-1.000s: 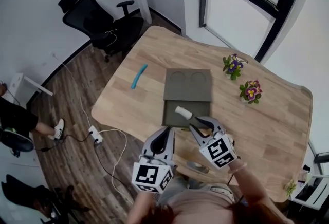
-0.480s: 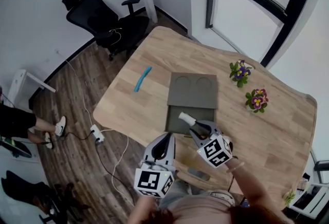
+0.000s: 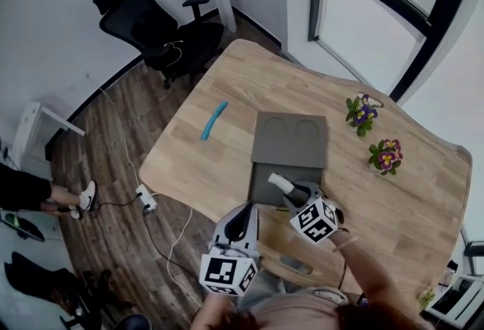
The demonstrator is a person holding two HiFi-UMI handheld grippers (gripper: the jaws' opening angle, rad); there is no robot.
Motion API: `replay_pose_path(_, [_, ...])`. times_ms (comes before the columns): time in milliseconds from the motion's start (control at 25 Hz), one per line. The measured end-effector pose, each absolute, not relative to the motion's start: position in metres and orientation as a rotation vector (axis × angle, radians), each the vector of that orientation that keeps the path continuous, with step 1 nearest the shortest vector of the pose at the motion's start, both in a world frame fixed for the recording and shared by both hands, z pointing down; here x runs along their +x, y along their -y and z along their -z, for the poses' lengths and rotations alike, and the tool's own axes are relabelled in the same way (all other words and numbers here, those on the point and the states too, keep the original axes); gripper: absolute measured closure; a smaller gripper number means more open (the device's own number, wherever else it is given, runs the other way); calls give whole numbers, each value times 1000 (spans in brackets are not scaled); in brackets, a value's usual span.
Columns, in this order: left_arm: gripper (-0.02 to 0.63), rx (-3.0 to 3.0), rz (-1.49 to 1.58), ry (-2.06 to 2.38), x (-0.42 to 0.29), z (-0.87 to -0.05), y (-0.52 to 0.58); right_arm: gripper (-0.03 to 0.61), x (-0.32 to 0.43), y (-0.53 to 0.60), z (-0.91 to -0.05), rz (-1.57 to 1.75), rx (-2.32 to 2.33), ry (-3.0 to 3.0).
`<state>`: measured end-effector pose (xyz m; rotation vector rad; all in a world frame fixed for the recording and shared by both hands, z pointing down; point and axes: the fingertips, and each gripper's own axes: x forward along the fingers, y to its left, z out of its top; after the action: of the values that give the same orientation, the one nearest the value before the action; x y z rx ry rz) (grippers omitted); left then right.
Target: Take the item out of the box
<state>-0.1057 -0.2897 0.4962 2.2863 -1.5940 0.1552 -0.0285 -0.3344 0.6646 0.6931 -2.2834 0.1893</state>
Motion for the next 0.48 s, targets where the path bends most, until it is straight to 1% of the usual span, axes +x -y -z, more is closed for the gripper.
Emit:
replay_pose_path(280, [612,2259,-163,1593,-113,-503,298,437,-33,342,-692,-254,663,2223])
replay_pose_path(480, [612,2236,-169,1597,-119,-509,300,433,-35,346,-704,-278,665,2195])
